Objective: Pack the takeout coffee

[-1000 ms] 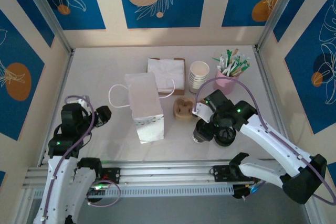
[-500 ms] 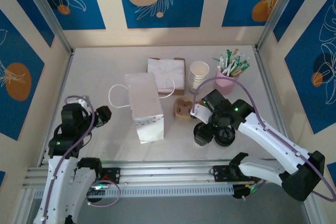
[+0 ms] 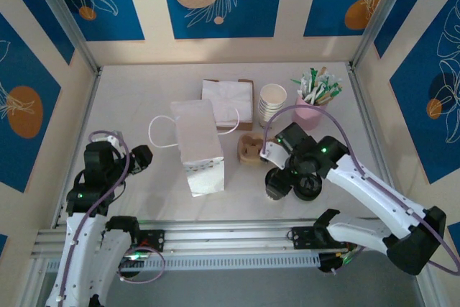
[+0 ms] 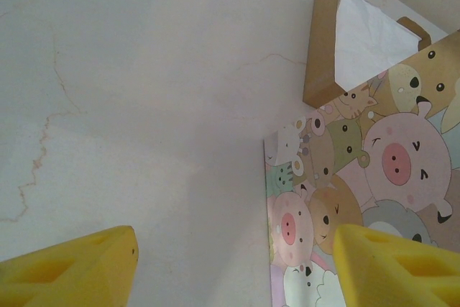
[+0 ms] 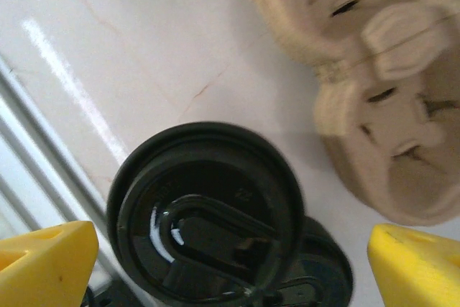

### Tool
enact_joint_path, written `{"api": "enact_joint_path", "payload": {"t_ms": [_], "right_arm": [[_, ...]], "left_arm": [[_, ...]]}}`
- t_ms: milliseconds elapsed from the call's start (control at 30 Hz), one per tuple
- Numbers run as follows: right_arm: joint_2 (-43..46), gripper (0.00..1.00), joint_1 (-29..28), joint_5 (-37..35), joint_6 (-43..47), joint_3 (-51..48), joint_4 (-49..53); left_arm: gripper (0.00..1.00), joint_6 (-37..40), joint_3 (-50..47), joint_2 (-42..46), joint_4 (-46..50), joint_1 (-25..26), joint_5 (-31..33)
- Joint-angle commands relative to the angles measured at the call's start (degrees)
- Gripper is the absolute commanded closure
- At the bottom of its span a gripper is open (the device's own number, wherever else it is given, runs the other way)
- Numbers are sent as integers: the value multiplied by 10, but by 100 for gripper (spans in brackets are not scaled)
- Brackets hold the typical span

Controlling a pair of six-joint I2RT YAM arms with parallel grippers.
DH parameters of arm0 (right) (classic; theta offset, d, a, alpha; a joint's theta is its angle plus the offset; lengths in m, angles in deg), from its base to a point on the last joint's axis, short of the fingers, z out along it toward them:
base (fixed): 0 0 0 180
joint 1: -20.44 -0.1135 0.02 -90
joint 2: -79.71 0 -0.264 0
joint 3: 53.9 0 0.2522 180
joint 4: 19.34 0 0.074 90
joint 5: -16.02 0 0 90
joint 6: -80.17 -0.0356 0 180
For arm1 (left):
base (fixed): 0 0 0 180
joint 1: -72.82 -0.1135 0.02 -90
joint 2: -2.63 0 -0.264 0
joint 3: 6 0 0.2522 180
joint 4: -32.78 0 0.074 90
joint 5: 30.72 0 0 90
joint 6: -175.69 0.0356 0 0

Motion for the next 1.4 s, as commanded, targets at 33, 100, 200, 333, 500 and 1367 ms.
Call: {"api": "enact_joint_path", "payload": {"t_ms": [33,100,200,333,500,1367], "right_arm": [[53,1,1,-78,-30,27,-73],[78,1,5,-114,-80,17,-132],[92,1,19,-111,-169,28,-159],[28,1,77,-90,-279,89,-79],[-48,16,133,-33,-365,111,-46],[-258,11,88,-23,-426,117,-104]], "left_arm": [[28,5,-3,1,-12,-9,-9],[28,5,-3,1,-12,-10,-10],[28,5,-4,2,-12,-10,-10],[28,5,-4,4,-12,-11,-9],[28,5,-3,4,-11,-13,-10],[27,5,-5,3,-15,-19,-18]]}}
